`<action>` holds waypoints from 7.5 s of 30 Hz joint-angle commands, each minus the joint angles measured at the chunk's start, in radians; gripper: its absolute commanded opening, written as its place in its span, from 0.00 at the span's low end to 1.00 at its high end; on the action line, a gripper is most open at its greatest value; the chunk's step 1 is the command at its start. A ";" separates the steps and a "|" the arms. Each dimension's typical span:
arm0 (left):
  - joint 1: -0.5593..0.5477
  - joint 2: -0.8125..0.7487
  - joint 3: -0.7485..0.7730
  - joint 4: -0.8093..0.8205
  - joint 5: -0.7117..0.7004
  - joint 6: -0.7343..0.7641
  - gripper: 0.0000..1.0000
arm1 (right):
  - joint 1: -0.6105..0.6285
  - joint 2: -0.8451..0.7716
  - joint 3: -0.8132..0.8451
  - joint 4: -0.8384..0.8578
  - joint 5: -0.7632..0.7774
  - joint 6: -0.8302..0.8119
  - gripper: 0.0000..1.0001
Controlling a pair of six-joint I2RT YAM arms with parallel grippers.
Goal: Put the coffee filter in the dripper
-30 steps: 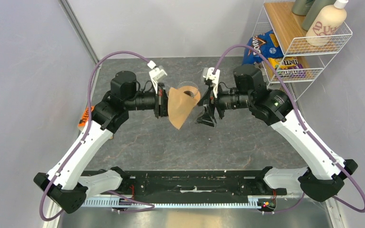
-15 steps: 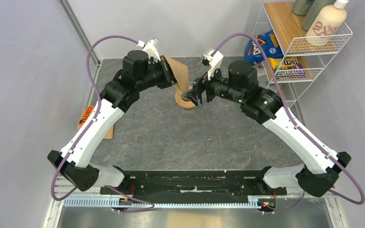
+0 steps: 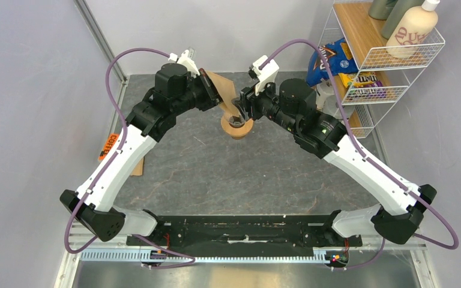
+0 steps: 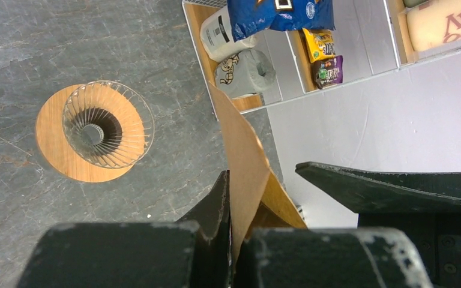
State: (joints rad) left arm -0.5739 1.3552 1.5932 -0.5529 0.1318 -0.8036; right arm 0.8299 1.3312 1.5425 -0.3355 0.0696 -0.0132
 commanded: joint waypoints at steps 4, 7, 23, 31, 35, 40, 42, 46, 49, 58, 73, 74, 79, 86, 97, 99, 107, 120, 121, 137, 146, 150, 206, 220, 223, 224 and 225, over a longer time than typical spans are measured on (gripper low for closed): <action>-0.003 0.013 0.037 -0.002 -0.037 -0.081 0.02 | 0.018 -0.009 -0.005 0.103 0.034 -0.034 0.69; -0.002 0.025 0.047 -0.004 -0.041 -0.091 0.02 | 0.026 -0.038 -0.040 0.114 -0.096 -0.028 0.74; -0.001 0.038 0.050 0.024 0.001 -0.121 0.02 | 0.044 0.018 -0.010 0.095 0.217 -0.132 0.59; -0.001 0.045 0.040 0.017 -0.002 -0.144 0.02 | 0.045 0.023 0.001 0.136 0.280 -0.172 0.58; 0.005 0.057 0.043 0.014 0.005 -0.165 0.02 | 0.052 -0.002 -0.036 0.129 0.143 -0.223 0.73; 0.020 0.062 0.041 0.033 0.030 -0.176 0.02 | 0.054 -0.002 -0.046 0.088 0.189 -0.250 0.67; 0.020 0.057 0.030 0.060 0.049 -0.173 0.02 | 0.054 0.010 -0.046 0.101 0.247 -0.253 0.61; 0.010 0.054 0.022 0.072 0.052 -0.130 0.02 | 0.054 0.034 -0.021 0.131 0.288 -0.249 0.51; 0.007 0.055 0.016 0.054 0.041 -0.125 0.02 | 0.053 0.046 -0.015 0.152 0.272 -0.242 0.39; -0.008 0.055 0.029 -0.002 -0.029 -0.090 0.02 | 0.056 0.060 0.001 0.174 0.244 -0.201 0.00; -0.050 0.058 0.012 -0.048 -0.100 -0.073 0.02 | 0.055 0.069 0.001 0.232 0.316 -0.179 0.00; -0.051 0.060 0.015 -0.045 -0.099 -0.074 0.02 | 0.056 0.065 -0.006 0.230 0.316 -0.172 0.00; -0.053 0.064 0.026 -0.031 -0.107 -0.052 0.02 | 0.054 0.048 -0.032 0.233 0.297 -0.136 0.00; -0.052 0.052 0.047 -0.016 -0.175 -0.039 0.02 | 0.054 0.028 -0.041 0.195 0.276 -0.115 0.24; -0.017 0.056 0.019 0.078 -0.138 -0.190 0.02 | 0.048 0.002 -0.115 0.264 0.326 -0.093 0.63; -0.016 0.054 0.006 0.113 -0.136 -0.215 0.02 | 0.047 0.009 -0.132 0.317 0.326 -0.083 0.63; -0.017 0.034 -0.050 0.201 -0.091 -0.239 0.02 | 0.048 0.062 -0.113 0.404 0.402 -0.053 0.53; 0.037 -0.064 -0.096 0.106 -0.099 0.013 0.72 | 0.046 0.039 -0.132 0.399 0.422 -0.138 0.00; 0.052 -0.080 -0.096 0.088 -0.098 0.069 0.76 | 0.046 0.024 -0.147 0.399 0.413 -0.152 0.00; 0.062 -0.093 -0.038 0.004 0.052 0.532 0.84 | 0.046 -0.017 -0.172 0.301 0.338 -0.155 0.00; 0.055 -0.058 -0.034 0.094 0.110 0.505 0.56 | 0.049 -0.022 -0.160 0.262 0.294 -0.113 0.00; 0.028 -0.039 -0.025 0.092 0.107 0.489 0.53 | 0.049 -0.007 -0.143 0.273 0.301 -0.113 0.00; -0.060 -0.171 -0.262 0.531 -0.261 0.469 0.02 | 0.000 0.068 0.052 0.089 0.277 0.362 0.00; -0.060 -0.180 -0.293 0.607 -0.137 0.555 0.23 | -0.001 0.047 0.046 0.064 0.247 0.388 0.00; -0.060 -0.170 -0.286 0.601 -0.124 0.566 0.33 | -0.002 0.039 0.030 0.084 0.228 0.382 0.00; -0.060 -0.163 -0.278 0.595 -0.107 0.580 0.34 | -0.002 0.037 0.028 0.086 0.218 0.381 0.00; -0.060 -0.157 -0.270 0.585 -0.095 0.590 0.34 | -0.002 0.037 0.028 0.086 0.213 0.380 0.00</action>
State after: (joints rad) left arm -0.6304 1.2053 1.3014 -0.0036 -0.0227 -0.2813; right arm 0.8330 1.4059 1.5677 -0.2863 0.3115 0.3595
